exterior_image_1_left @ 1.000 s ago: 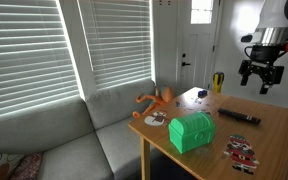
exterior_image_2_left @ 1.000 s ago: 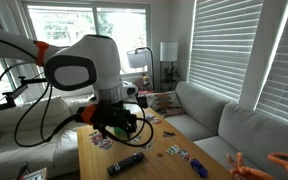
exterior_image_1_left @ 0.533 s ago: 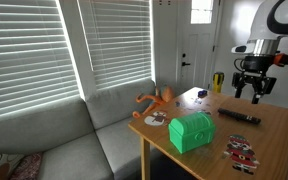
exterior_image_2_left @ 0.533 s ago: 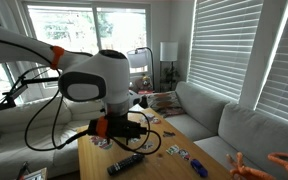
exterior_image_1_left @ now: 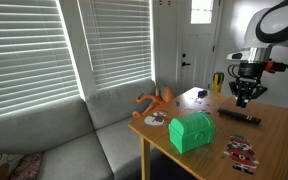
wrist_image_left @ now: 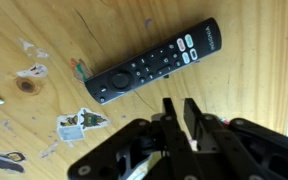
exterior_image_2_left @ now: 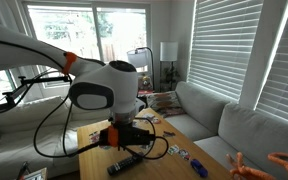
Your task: Press the button in the middle of the ring on the black remote
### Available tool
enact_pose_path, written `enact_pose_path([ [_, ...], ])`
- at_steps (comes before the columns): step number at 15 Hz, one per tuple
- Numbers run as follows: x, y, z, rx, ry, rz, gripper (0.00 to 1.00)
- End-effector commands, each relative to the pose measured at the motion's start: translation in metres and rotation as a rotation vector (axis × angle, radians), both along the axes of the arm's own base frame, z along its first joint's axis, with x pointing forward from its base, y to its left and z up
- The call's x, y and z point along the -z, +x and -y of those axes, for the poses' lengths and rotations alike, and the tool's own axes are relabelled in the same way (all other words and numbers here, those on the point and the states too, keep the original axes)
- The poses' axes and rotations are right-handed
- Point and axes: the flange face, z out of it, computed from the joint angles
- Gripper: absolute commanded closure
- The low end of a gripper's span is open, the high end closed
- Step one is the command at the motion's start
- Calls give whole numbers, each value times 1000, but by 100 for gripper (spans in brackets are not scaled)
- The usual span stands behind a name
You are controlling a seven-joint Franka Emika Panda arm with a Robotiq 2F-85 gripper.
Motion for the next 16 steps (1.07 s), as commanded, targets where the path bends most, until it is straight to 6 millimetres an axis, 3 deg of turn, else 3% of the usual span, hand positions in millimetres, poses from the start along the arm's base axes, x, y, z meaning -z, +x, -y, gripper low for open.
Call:
enact_pose_path([
  [1,2,11,7,-48,30,33,100],
  [16,31,41,14,-137,44,42,100],
])
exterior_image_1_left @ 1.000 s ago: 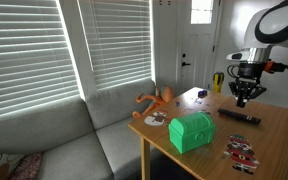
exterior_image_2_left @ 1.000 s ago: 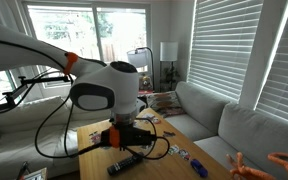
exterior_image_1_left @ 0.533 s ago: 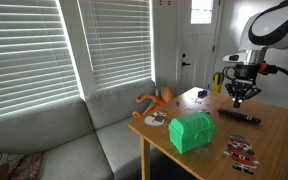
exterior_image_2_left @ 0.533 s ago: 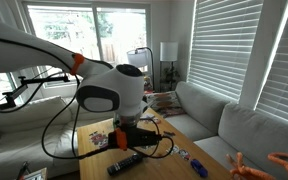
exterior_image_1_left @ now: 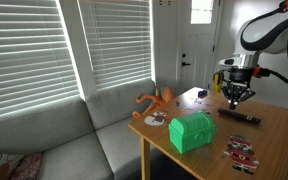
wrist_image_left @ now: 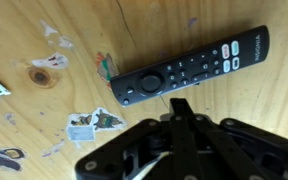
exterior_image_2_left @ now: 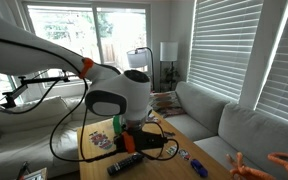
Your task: Press the button in the middle of the ring on the black remote
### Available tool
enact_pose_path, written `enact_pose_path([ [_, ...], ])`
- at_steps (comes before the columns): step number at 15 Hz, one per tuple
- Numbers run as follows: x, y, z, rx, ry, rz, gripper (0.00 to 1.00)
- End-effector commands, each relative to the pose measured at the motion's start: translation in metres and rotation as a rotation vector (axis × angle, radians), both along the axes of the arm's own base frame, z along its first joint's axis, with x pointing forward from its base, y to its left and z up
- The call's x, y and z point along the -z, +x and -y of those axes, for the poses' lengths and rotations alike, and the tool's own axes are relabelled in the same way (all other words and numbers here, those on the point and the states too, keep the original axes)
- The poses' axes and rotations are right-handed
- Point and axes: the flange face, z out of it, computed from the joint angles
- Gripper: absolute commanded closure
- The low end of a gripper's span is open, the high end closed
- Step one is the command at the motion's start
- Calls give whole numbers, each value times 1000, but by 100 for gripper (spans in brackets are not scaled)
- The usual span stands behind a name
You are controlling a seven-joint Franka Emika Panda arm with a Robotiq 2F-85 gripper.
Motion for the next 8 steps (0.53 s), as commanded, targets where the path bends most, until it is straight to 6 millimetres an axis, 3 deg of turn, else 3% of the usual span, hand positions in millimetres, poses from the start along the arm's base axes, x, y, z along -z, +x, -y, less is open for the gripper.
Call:
enact_pose_path([
  [1,6,12,4,-23,17,24,100],
  [8,17,20,3,-35,21,21,100],
])
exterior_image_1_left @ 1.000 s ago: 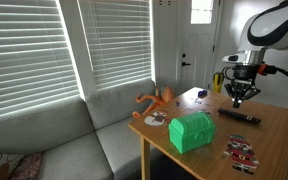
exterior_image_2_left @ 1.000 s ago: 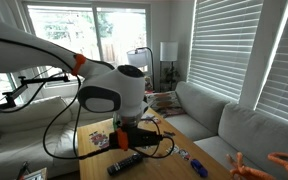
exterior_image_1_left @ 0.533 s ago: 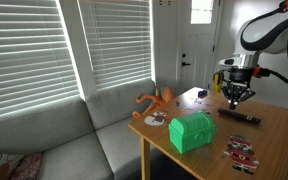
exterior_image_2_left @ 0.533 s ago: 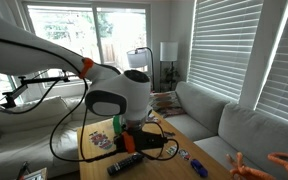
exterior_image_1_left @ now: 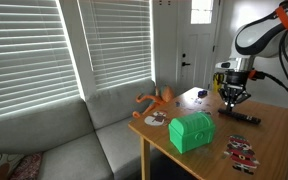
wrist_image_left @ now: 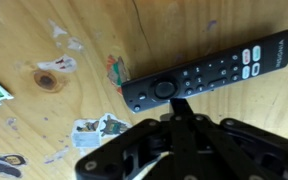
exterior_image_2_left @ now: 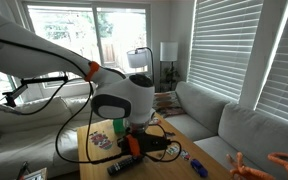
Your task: Press the button in the middle of the ring on the black remote
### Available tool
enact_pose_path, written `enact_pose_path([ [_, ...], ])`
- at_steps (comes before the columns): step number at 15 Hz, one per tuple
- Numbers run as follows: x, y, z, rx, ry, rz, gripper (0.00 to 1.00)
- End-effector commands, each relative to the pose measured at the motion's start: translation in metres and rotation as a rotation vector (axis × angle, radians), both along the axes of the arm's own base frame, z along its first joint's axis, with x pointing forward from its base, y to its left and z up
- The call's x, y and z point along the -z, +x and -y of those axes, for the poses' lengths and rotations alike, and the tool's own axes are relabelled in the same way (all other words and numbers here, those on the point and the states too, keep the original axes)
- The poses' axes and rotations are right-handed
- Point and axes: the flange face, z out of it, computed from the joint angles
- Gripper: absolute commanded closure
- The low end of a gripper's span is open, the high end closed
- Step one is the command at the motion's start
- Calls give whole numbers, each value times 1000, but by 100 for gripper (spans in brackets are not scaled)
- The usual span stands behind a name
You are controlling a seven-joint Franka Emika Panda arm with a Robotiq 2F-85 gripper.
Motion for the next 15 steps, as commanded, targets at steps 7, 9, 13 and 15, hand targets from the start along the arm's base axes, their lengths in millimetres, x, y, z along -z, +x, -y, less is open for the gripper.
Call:
enact_pose_path([
  [7,5,12,1,-33,30,26,100],
  [9,6,13,1,-34,31,22,100],
  [13,9,13,1,-36,29,18,100],
  [15,9,14,0,-37,29,17,100],
])
